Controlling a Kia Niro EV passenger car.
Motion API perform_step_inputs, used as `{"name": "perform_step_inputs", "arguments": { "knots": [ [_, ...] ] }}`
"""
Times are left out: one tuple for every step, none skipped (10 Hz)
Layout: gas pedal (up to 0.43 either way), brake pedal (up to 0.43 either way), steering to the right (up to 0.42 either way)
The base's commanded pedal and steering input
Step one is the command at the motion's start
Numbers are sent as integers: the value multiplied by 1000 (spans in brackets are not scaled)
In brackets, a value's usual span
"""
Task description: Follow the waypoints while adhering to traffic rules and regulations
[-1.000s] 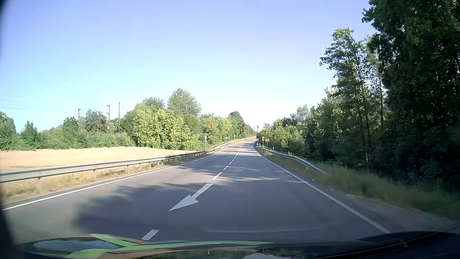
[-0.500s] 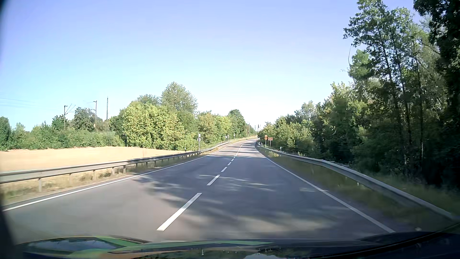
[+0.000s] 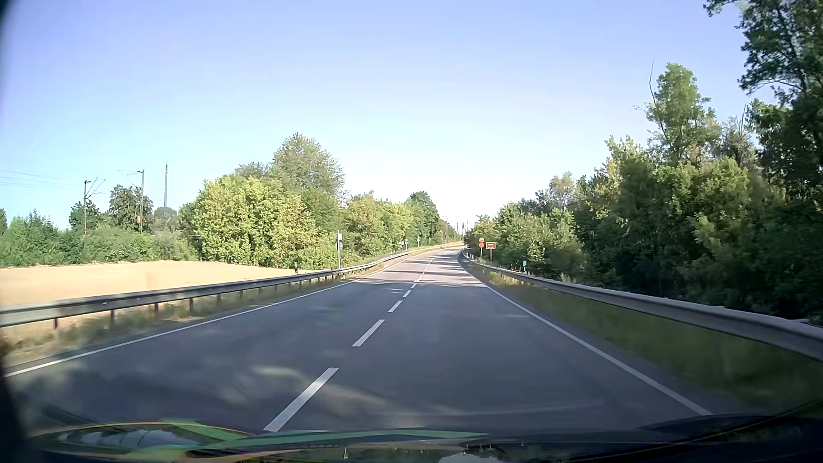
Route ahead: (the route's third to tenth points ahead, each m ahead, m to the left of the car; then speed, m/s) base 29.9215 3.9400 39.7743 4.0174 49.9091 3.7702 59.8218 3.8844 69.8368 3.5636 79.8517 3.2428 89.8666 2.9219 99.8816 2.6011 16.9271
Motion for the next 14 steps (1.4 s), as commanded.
{"name": "perform_step_inputs", "arguments": {
  "knots": [
    [280, 0, -3],
    [280, 0, -3],
    [280, 0, -4],
    [260, 0, -4],
    [228, 0, -4],
    [228, 0, -4],
    [228, 0, -4],
    [240, 0, -4],
    [240, 0, -4],
    [248, 0, -4],
    [248, 0, -4],
    [260, 0, -4],
    [260, 0, -4],
    [268, 0, -4]
  ]
}}
